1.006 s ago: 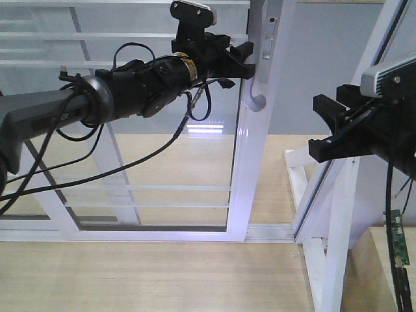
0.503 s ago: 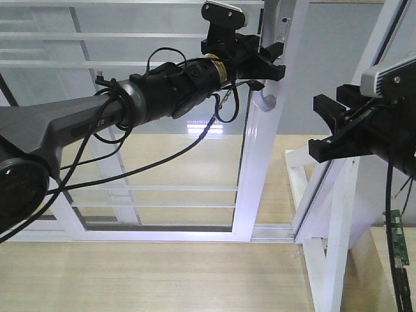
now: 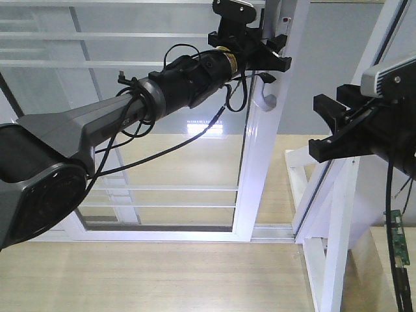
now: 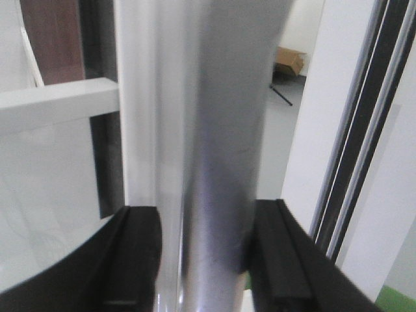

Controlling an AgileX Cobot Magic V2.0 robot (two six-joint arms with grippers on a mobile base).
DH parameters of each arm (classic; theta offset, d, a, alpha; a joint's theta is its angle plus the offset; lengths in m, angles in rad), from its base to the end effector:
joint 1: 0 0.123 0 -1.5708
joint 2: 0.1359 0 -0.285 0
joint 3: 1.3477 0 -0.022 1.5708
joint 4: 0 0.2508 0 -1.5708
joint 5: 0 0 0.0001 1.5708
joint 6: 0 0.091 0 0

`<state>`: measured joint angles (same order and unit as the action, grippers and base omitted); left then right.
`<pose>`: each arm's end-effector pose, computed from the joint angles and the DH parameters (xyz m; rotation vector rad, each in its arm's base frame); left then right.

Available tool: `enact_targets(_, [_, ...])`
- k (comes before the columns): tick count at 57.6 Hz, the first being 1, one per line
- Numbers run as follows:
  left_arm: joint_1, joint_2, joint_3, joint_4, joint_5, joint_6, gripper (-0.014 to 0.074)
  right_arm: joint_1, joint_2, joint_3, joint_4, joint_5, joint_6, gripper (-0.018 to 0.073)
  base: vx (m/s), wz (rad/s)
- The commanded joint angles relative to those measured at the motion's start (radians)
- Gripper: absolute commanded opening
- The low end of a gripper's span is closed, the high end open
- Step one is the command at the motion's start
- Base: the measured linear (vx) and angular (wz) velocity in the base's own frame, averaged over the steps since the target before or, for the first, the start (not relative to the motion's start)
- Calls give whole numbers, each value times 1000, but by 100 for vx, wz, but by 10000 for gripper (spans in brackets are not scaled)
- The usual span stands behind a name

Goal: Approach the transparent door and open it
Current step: 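Close the left gripper around the curved silver handle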

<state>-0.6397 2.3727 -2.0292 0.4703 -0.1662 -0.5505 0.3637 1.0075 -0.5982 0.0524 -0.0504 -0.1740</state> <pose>0.4518 -0.3446 0.2394 0.5242 1.6330 -0.6061 0.2004 0.0760 0.2993 -0.4418 1.7922 0.1668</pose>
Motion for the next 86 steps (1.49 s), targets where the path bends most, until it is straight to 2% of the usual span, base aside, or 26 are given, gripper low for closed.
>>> enact_targets(1, [1, -79, -38, -17, 4, 10, 335, -2, -13, -33, -1, -89, -6, 283, 0, 0])
enact_targets(10, [1, -96, -38, -18, 83, 0, 312, -2, -13, -33, -1, -89, -10, 283, 0, 0])
enact_targets(21, [1, -132, -38, -17, 247, -7, 365, -2, -13, -33, -1, -89, -10, 283, 0, 0])
enact_targets(39, [26, -177, -38, -18, 333, -6, 448, -2, -13, -33, -1, -88, -10, 283, 0, 0])
enact_targets(52, [63, -198, -38, -16, 404, -6, 452, -2, -13, -33, -1, -88, -11, 283, 0, 0])
enact_targets(66, [95, -234, -38, -14, 432, -1, 452, -2, -13, -33, -1, -88, -13, 283, 0, 0])
enact_targets(86, [126, -292, -38, -11, 613, -1, 452, -2, -13, -33, -1, -88, -21, 283, 0, 0])
